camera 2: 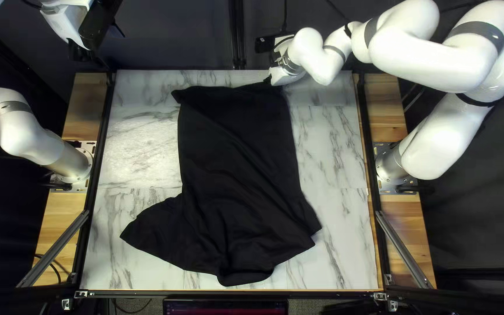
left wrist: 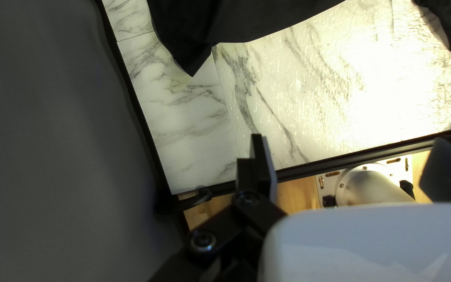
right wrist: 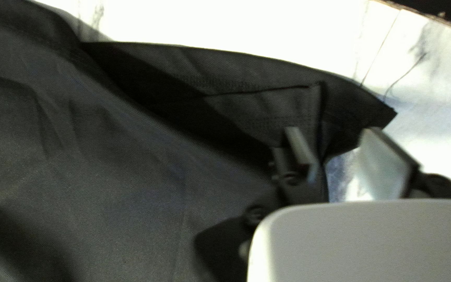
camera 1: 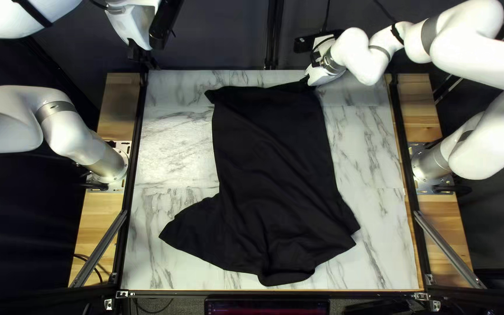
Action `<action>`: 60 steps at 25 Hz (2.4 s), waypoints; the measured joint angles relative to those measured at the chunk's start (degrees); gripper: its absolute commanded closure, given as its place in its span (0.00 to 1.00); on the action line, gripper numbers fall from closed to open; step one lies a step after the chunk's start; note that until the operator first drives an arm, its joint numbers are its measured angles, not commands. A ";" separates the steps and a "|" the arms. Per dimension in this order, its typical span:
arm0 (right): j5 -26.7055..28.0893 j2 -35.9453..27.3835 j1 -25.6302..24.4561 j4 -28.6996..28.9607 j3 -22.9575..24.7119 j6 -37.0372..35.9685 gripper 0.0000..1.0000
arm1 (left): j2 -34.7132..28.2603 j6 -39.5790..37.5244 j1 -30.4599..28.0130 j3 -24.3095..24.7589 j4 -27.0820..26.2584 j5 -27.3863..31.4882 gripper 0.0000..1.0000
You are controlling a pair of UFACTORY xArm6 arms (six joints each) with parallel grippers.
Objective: Fold t-shirt
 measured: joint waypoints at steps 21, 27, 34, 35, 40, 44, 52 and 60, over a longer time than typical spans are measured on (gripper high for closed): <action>-0.40 4.22 0.03 4.39 -3.53 -4.80 0.84 | 0.00 0.00 0.00 0.00 0.00 0.00 0.00; -0.64 5.17 -0.29 5.20 -4.05 -6.15 0.89 | 0.00 0.00 0.00 0.00 0.00 0.00 0.00; 0.05 3.83 0.02 4.25 -3.64 -4.78 1.00 | 0.00 0.00 0.00 0.00 0.00 0.00 0.00; 0.29 3.04 0.17 3.53 -3.29 -3.99 1.00 | 0.00 0.00 0.00 0.00 0.00 0.00 0.00; 1.09 -1.01 0.47 -1.10 -0.77 0.49 1.00 | 0.00 0.00 0.00 0.00 0.00 0.00 0.00; 1.28 -3.88 0.03 -4.90 1.58 3.91 1.00 | 0.00 0.00 0.00 0.00 0.00 0.00 0.00; 0.47 -8.50 -2.25 -8.06 5.80 6.42 1.00 | 0.00 0.00 0.00 0.00 0.00 0.00 0.00; -3.52 -7.33 -3.24 -14.74 6.31 13.49 1.00 | 0.00 0.00 0.00 0.00 0.00 0.00 0.00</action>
